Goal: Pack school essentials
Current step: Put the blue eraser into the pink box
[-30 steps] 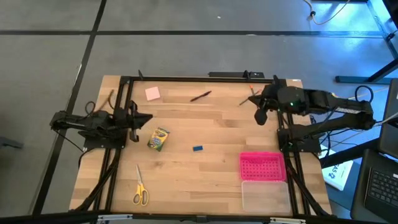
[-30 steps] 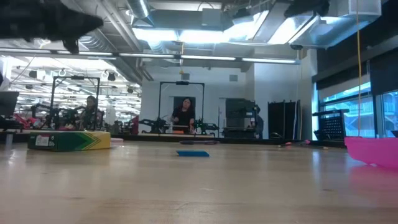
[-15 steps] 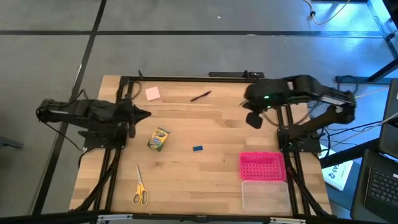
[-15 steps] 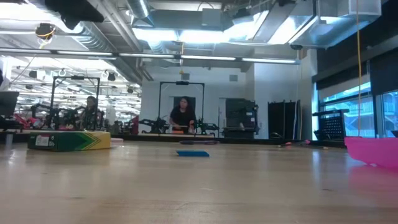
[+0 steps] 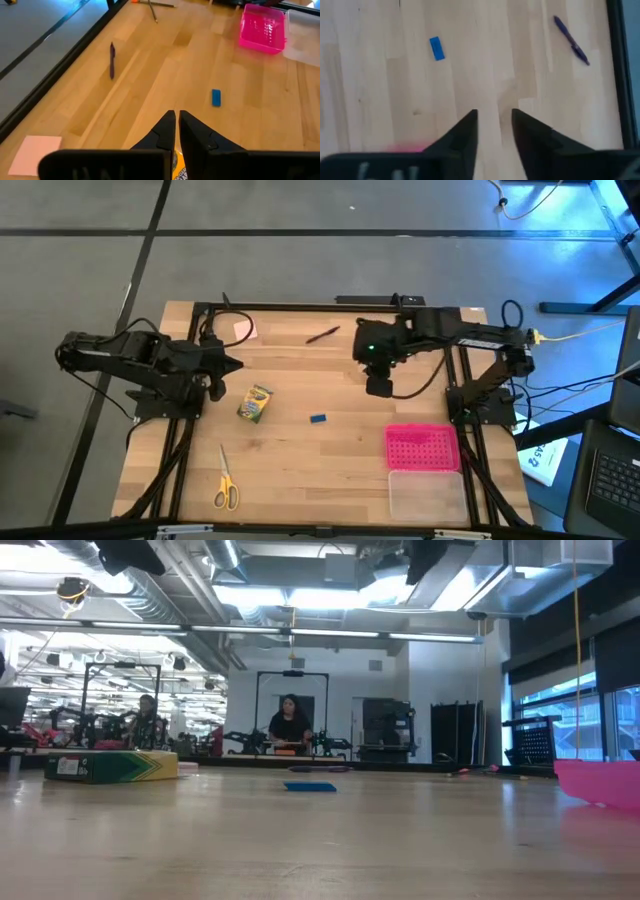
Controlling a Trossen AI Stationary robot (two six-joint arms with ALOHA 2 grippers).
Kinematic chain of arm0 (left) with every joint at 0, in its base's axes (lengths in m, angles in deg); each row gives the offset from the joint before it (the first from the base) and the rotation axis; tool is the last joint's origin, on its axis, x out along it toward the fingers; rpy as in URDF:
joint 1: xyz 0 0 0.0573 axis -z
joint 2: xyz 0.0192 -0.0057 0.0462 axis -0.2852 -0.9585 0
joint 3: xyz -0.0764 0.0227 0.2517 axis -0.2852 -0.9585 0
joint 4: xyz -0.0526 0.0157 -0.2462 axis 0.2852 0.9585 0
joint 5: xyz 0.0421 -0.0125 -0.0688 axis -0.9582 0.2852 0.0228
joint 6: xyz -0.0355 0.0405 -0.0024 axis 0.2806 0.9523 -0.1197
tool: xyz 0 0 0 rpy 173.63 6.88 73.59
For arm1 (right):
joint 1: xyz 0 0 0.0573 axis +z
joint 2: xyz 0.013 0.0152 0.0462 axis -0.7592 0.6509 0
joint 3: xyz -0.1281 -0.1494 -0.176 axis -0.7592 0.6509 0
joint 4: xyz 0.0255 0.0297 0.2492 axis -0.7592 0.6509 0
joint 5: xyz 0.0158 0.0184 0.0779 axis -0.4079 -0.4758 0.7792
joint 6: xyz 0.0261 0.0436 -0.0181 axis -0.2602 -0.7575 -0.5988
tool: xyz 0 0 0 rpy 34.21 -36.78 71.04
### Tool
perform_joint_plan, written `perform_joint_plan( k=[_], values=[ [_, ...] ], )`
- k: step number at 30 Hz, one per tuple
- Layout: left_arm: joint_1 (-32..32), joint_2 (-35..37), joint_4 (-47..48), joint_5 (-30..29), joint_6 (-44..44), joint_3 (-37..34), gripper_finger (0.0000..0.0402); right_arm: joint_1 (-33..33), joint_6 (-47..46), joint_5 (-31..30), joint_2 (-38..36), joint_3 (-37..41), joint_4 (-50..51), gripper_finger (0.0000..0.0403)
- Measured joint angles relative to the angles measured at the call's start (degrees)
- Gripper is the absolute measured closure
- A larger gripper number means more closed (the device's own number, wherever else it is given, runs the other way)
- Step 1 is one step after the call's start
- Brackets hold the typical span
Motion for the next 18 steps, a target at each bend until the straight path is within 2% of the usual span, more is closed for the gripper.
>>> perform_joint_plan(
  k=[5,8,15,18],
  values=[
    [0.0,0.1,0.0,0.1,0.0,0.0,0.0383,0.0,0.9,0.0,2.3,0.0,-2.5,0.0205],
    [0.0,0.1,0.0,0.1,0.0,0.0,0.0383,-0.4,-2.3,0.1,2.9,0.0,-2.2,0.0178],
    [0.0,0.1,0.0,0.1,0.0,0.0,0.0383,-6.2,-24.6,-0.1,2.6,0.0,0.9,0.0162],
    [0.0,0.1,0.0,0.1,0.0,0.0,0.0383,-9.3,-32.6,-3.0,2.5,0.0,5.6,0.0167]
  ],
)
